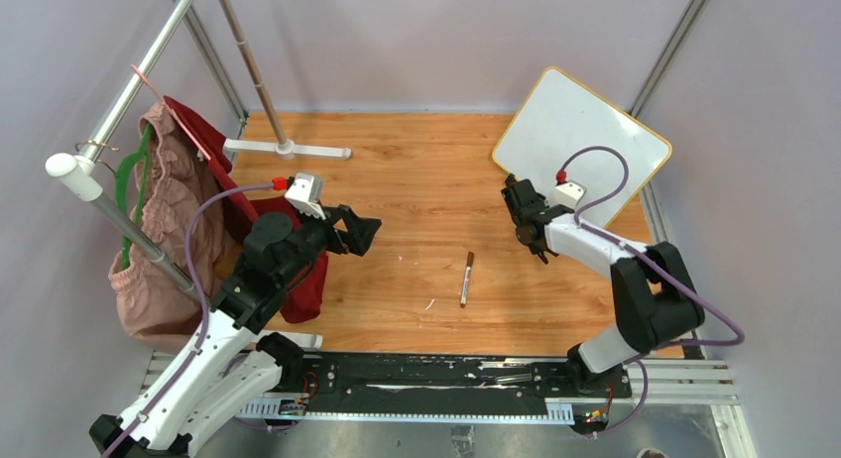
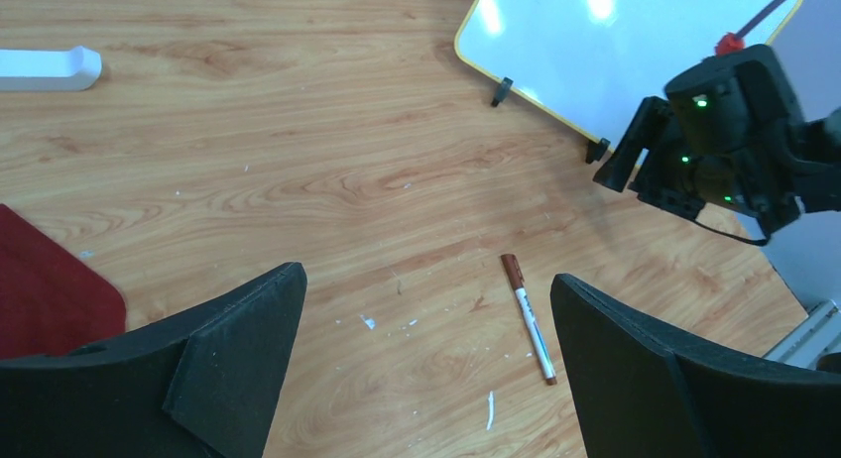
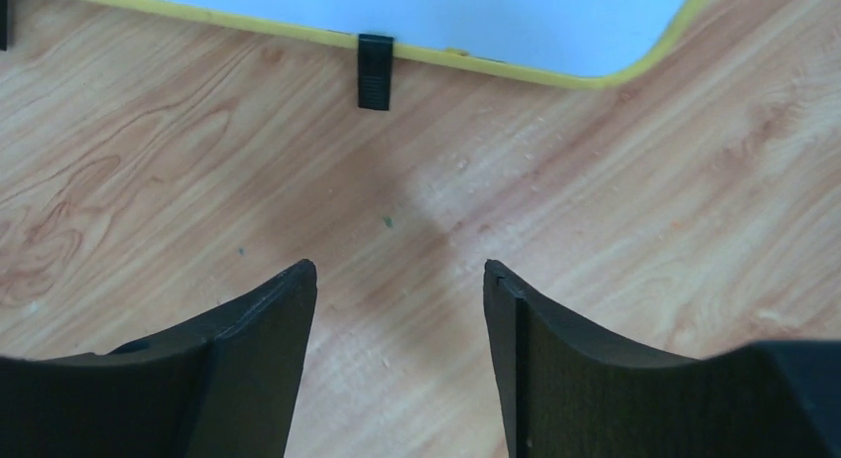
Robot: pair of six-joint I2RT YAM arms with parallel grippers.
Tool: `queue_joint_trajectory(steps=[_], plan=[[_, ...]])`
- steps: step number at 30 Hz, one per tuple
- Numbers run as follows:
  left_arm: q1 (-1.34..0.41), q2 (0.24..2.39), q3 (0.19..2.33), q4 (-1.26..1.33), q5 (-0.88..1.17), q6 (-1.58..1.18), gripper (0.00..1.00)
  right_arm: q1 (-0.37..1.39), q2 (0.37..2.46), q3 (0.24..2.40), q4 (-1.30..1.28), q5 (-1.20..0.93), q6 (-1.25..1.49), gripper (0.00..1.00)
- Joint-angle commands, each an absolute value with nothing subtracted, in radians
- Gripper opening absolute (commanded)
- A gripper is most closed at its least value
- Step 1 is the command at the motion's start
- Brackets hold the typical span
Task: Write a sentence on the whiteboard
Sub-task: Move the whiteboard to the center of the board.
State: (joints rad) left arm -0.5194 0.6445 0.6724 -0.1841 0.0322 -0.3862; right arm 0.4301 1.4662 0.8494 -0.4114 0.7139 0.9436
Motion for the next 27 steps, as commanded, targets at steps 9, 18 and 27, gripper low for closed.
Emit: queue_joint_trajectory(steps=[9, 18, 27], plan=[[-0.523, 0.621, 0.66, -0.156, 0.012, -0.393, 1.0, 0.347, 1.653, 0.927, -0.312, 0.749, 0.947, 0.58], [-0.523, 0.632, 0.658, -0.152, 0.014, -0.397, 1.0, 0.296, 1.724, 0.971, -0.278, 0.728, 0.898, 0.57], [-0.523, 0.646, 0.658, -0.148, 0.013, -0.4, 1.0, 0.264, 1.77, 1.003, -0.254, 0.713, 0.861, 0.53]])
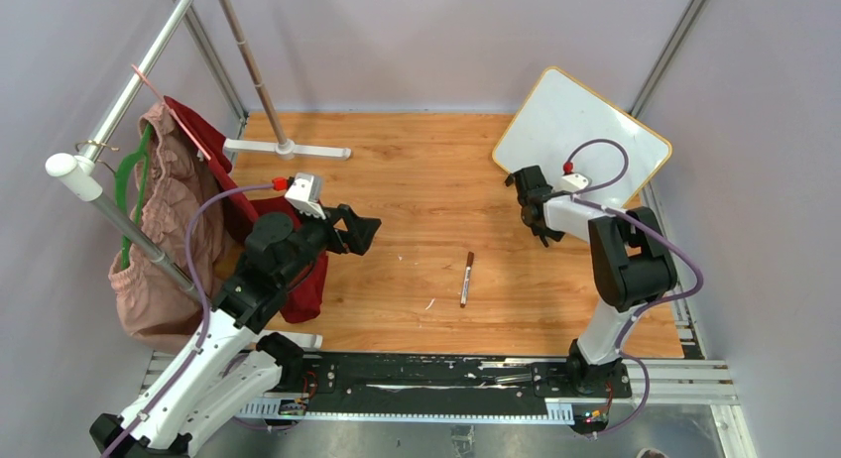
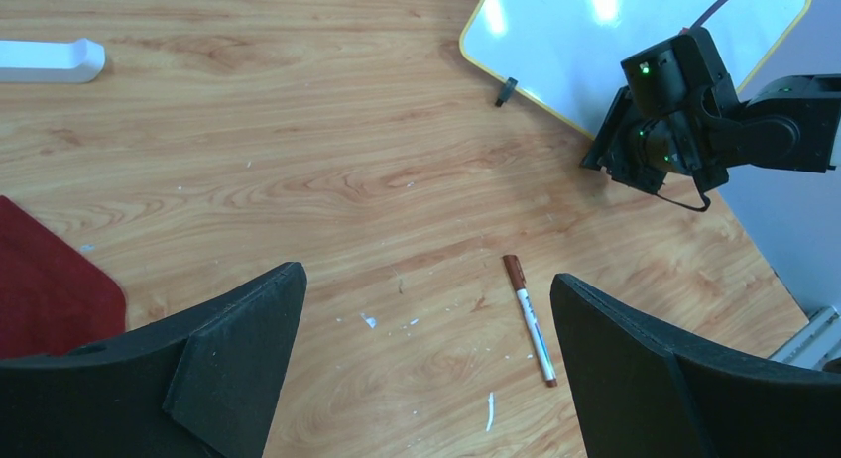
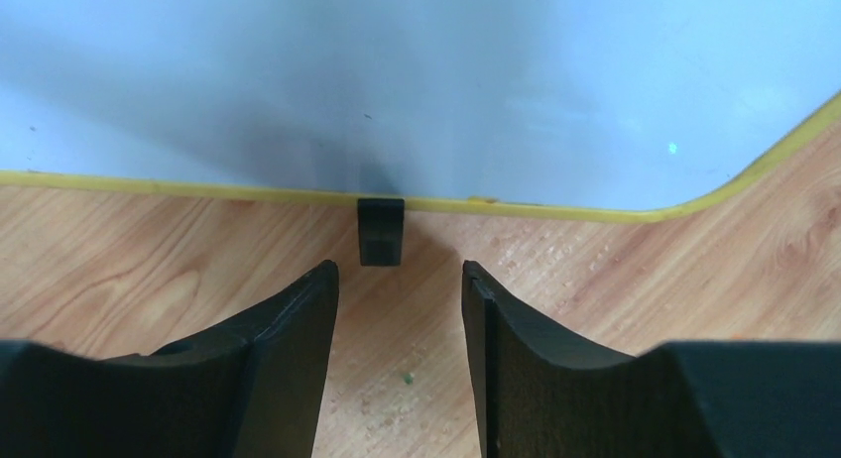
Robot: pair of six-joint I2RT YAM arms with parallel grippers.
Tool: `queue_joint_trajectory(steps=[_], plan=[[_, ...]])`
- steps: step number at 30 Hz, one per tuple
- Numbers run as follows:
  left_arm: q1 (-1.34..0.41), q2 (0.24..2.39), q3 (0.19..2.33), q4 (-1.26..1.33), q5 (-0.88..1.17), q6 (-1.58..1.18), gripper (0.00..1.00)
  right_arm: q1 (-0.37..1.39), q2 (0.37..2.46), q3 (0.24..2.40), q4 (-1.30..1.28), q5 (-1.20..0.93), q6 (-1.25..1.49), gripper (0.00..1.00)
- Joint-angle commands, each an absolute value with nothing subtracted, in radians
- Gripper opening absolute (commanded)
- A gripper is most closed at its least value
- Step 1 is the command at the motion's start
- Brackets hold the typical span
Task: Write a sentence on the whiteboard
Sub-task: Move the whiteboard to the center of the board.
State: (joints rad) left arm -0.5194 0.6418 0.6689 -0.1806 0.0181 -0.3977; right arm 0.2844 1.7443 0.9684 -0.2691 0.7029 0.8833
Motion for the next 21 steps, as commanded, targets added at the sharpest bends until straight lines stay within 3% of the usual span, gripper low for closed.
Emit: queue_joint_trajectory(steps=[1, 12, 21], plan=[[-0.522, 0.647, 0.658, -0.147, 0.012, -0.4, 1.0, 0.264, 1.774, 1.009, -0.252, 0.713, 0.857, 0.52], [-0.523, 0.652, 0.656, -0.144, 0.013, -0.413, 1.0, 0.234, 1.802, 1.015, -0.237, 0.7, 0.837, 0.4], [-0.523, 0.654, 0.655, -0.141, 0.015, -0.416, 1.0, 0.216, 1.82, 1.038, -0.262, 0.684, 0.823, 0.41]])
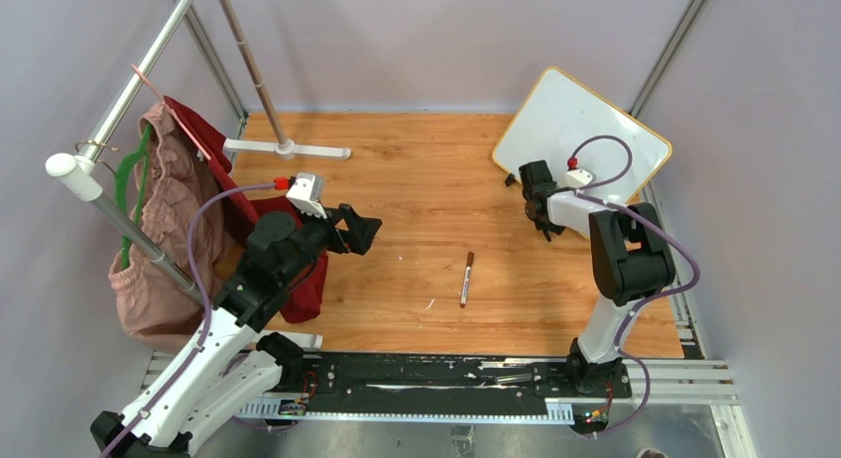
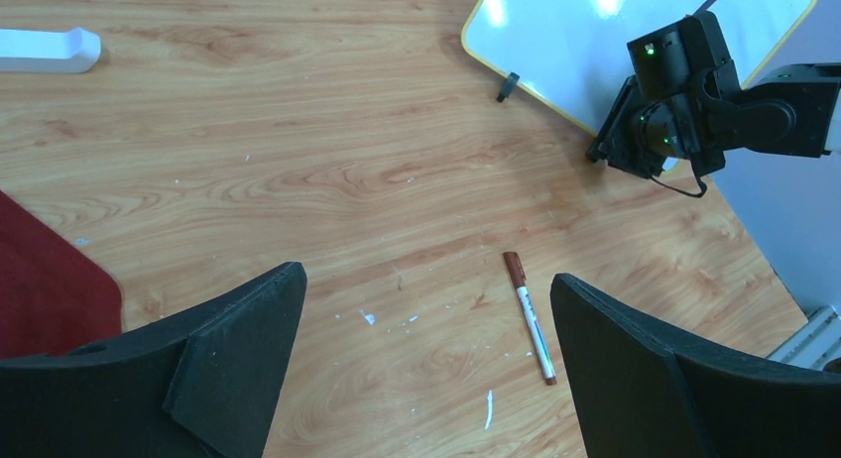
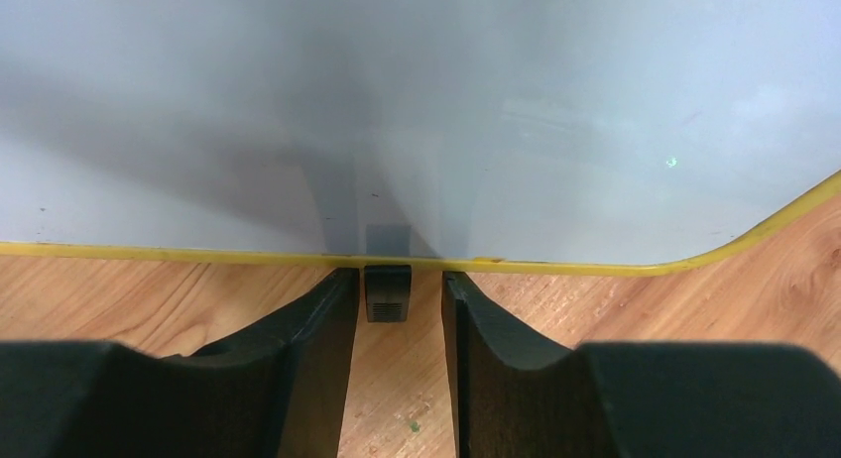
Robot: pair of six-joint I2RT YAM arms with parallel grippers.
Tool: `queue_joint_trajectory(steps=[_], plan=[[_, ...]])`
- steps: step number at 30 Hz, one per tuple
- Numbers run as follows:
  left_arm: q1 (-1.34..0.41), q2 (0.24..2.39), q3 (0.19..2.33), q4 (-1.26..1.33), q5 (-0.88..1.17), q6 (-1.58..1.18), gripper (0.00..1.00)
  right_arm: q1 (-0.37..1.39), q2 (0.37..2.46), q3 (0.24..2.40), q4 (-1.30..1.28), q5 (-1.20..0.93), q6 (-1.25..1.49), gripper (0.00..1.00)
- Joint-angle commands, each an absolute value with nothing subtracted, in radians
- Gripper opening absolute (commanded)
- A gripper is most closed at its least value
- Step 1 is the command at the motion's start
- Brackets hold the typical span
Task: Write a sentence on the whiteboard
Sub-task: Move the whiteboard to the center of the board.
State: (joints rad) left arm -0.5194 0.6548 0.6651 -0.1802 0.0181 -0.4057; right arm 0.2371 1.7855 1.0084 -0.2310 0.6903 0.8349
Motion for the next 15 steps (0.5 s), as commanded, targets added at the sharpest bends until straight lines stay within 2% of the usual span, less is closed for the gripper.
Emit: queue_joint_trajectory(steps=[1, 15], plan=[[-0.523, 0.655, 0.655, -0.141, 0.015, -0.416, 1.0, 0.216, 1.821, 1.042, -0.264, 0.682, 0.82, 0.4], [-0.523, 0.653, 0.649, -0.135, 0.033, -0.431, 1.0, 0.213, 1.812, 1.025, -0.23, 0.627, 0.759, 0.03]])
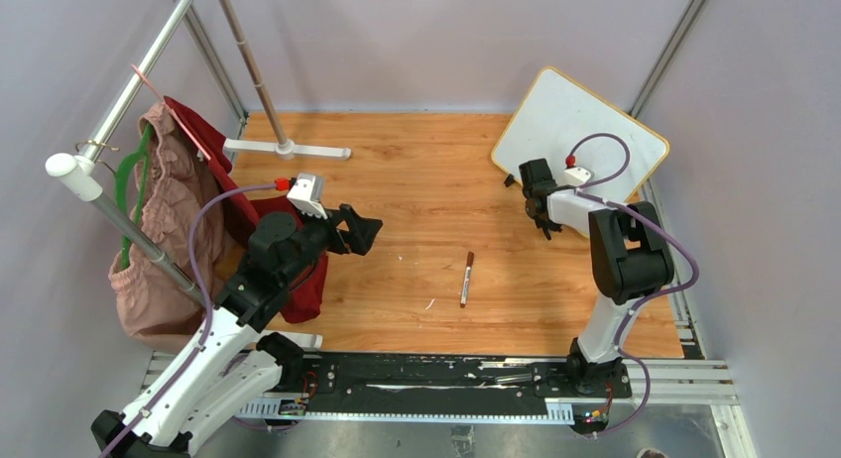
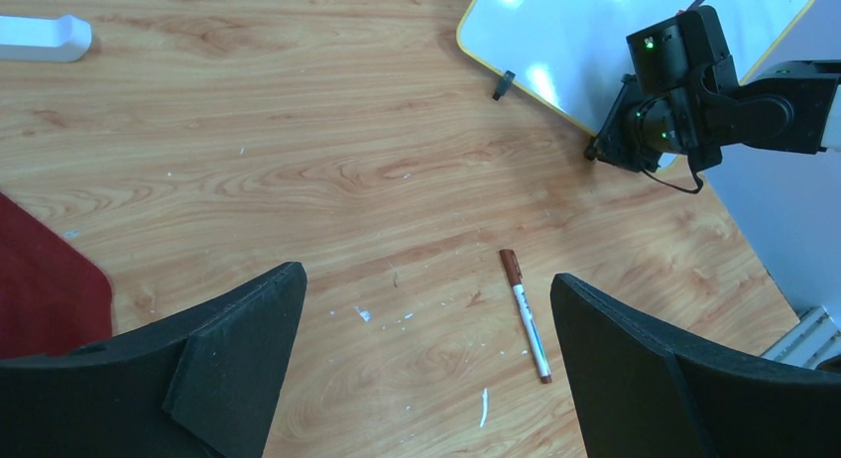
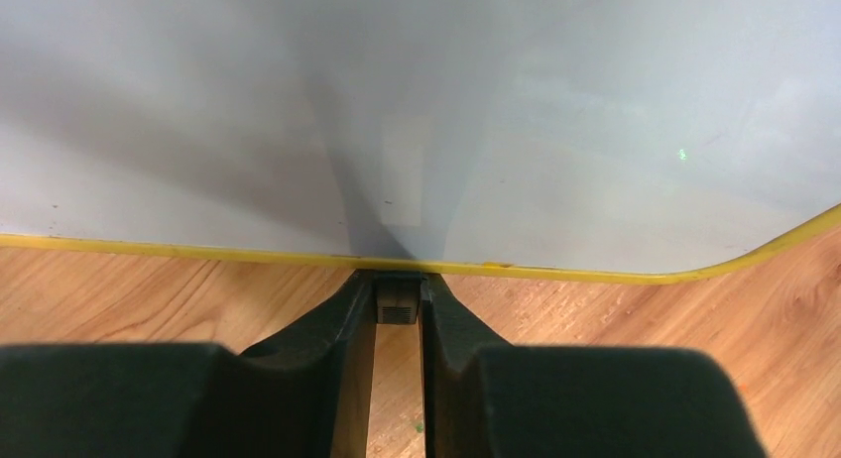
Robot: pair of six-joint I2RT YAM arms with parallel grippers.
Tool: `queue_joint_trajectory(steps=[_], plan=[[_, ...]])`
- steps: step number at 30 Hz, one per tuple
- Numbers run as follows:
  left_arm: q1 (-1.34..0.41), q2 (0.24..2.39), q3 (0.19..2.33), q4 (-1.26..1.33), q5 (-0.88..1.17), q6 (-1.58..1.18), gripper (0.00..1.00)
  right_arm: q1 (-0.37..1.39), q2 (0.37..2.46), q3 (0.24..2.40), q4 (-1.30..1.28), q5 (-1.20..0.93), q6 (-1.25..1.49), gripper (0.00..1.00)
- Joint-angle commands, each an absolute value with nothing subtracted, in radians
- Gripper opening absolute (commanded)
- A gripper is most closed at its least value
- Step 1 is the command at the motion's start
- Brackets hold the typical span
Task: Write a sentence on the whiteboard
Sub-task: Move the whiteboard to the center of the board.
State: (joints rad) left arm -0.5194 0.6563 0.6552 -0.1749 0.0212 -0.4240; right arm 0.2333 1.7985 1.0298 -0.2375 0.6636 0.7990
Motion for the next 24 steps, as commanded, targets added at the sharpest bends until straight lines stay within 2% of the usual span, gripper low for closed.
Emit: queue_joint_trajectory(steps=[1, 24], plan=[[-0.523, 0.653, 0.649, -0.136, 0.034, -0.431, 1.0, 0.215, 1.812, 1.023, -0.229, 0.624, 0.755, 0.0], [-0.523, 0.664, 0.646, -0.135, 0.05, -0.436, 1.0, 0.445, 1.675, 0.85, -0.093, 0.586, 0.558, 0.0]])
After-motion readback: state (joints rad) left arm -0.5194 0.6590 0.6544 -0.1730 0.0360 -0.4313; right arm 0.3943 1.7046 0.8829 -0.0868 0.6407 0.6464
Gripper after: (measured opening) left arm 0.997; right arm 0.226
